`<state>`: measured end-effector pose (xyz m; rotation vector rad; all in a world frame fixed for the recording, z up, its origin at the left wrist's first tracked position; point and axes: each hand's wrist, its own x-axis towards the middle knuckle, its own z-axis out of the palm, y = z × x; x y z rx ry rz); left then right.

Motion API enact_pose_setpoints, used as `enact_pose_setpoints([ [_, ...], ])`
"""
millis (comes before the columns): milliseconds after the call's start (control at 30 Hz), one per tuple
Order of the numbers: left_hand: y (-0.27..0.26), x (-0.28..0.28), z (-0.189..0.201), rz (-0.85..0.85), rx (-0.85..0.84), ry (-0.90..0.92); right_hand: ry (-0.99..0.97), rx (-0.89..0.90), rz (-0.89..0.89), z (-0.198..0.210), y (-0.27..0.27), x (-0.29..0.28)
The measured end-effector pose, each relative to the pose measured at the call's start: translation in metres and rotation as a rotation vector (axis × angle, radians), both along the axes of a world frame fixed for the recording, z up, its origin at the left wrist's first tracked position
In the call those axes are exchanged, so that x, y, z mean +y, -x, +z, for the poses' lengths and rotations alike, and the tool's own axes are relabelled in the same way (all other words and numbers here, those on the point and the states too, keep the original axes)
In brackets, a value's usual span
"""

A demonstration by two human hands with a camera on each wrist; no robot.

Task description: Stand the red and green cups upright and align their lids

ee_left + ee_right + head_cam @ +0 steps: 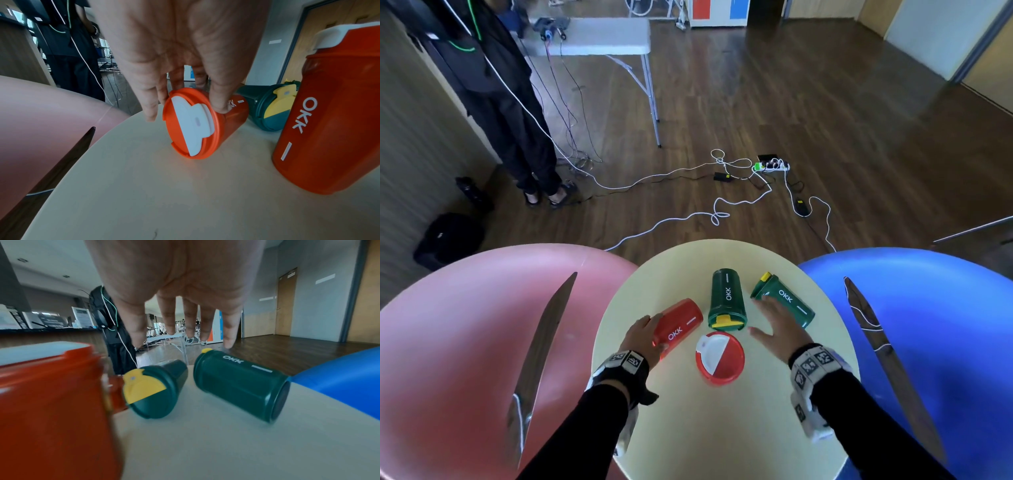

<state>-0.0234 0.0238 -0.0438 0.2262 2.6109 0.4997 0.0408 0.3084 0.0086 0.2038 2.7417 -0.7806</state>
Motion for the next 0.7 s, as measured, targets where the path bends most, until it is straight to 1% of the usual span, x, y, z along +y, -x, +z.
enact_pose_setpoints([
  [67, -0.001, 0.0, -0.002, 0.023, 0.003, -0.014, -0.075, -0.009, -0.042, -0.004, 0.019, 0.016],
  [167, -0.002, 0.001, -0.002, 0.045, 0.009, -0.032, -0.192, -0.071, -0.074, -0.01, 0.046, 0.032],
  [300, -0.003, 0.001, -0.003, 0.051, 0.013, -0.038, -0.258, -0.164, -0.085, -0.015, 0.067, 0.04],
  [367, -0.003, 0.0, -0.004, 0.062, 0.012, -0.039, -0.288, -0.218, -0.081, -0.018, 0.073, 0.042],
  [500, -0.005, 0.001, -0.005, 0.079, 0.016, -0.051, -0.277, -0.235, -0.093, -0.028, 0.079, 0.045],
  [567, -0.005, 0.001, -0.005, 0.089, 0.014, -0.074, -0.283, -0.263, -0.066, -0.03, 0.078, 0.046],
  [700, -0.005, 0.001, -0.006, 0.108, 0.009, -0.08, -0.39, -0.275, -0.002, -0.03, 0.074, 0.045],
])
